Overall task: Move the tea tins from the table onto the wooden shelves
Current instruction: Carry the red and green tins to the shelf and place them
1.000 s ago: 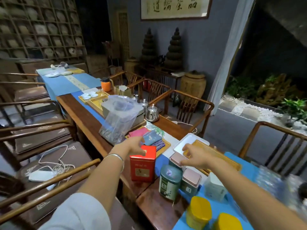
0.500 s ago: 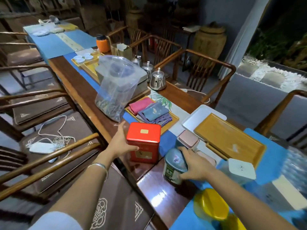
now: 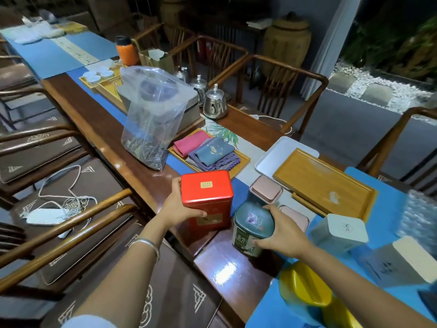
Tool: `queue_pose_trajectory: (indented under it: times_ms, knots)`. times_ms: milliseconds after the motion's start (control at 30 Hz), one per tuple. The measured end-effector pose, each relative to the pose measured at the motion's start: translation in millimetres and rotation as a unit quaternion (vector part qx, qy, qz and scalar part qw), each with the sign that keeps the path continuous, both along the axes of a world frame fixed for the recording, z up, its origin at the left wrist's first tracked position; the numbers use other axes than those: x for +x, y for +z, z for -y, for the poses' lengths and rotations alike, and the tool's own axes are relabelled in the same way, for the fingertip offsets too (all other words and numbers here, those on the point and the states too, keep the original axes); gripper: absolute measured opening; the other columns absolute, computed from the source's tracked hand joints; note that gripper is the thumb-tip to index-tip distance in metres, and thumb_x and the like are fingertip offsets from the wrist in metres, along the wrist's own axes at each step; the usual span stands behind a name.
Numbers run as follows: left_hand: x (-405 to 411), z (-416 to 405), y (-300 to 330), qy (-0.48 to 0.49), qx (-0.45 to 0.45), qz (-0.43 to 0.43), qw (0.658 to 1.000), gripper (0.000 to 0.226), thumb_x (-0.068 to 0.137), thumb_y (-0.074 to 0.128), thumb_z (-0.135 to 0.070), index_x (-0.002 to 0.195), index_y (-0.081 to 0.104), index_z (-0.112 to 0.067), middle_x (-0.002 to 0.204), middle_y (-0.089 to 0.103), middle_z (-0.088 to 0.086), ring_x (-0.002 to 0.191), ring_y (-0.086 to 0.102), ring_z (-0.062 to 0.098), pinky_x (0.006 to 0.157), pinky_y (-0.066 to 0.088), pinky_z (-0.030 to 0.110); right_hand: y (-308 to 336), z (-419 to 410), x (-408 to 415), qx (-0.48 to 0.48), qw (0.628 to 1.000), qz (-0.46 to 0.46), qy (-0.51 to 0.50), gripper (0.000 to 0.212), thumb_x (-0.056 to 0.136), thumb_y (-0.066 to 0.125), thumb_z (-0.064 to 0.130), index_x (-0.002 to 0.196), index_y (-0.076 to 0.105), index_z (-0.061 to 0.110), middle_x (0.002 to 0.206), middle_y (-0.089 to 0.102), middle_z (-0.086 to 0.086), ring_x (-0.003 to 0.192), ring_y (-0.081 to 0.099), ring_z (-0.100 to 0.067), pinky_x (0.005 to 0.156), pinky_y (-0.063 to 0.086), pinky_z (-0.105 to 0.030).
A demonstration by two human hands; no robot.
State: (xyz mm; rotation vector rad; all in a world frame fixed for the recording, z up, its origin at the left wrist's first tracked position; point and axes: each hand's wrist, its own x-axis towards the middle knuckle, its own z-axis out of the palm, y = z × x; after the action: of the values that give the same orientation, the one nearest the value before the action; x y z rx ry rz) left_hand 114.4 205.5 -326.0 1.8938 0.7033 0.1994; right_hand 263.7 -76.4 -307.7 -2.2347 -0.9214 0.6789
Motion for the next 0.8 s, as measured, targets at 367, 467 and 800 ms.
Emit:
queue_pose_trajectory:
  times_ms: [367, 467, 800]
  knots:
    - [-31.4, 9.6, 40.3, 0.083, -0.094, 0.069, 0.990, 0.085, 0.041, 0.094, -0.029, 0.105, 0.040, -0.045, 0.108, 0.064, -0.001, 0.085, 0.069, 0.000, 0.060, 0.054, 0.014, 53.1, 10.1, 4.6, 0.167, 0.969, -0.110, -0.144, 0.067, 0.058, 0.092, 0.018, 0.111, 0.052, 0.026, 0.101, 0.065, 0.011, 0.078, 0.062, 0.014, 0.061, 0.045, -0.004]
    - [-23.8, 9.9, 71.4, 0.057, -0.116, 0.082, 0.988, 0.084, 0.037, 0.092, -0.028, 0.104, 0.042, -0.041, 0.107, 0.063, 0.000, 0.080, 0.071, 0.001, 0.057, 0.054, 0.015, 82.5, 22.3, 0.1, 0.193, 0.962, -0.115, -0.157, 0.069, 0.059, 0.092, 0.018, 0.117, 0.053, 0.020, 0.105, 0.065, 0.006, 0.082, 0.063, 0.010, 0.066, 0.047, -0.006]
    - [83.1, 120.7, 199.8, -0.146, -0.211, 0.172, 0.951, 0.095, 0.040, 0.085, -0.021, 0.124, 0.041, -0.018, 0.107, 0.066, 0.012, 0.091, 0.070, 0.022, 0.076, 0.057, 0.040, 219.4, 158.5, -5.3, 0.285, 0.929, -0.019, -0.237, 0.067, 0.047, 0.092, 0.040, 0.106, 0.061, 0.031, 0.101, 0.072, 0.009, 0.094, 0.068, -0.009, 0.074, 0.053, -0.021]
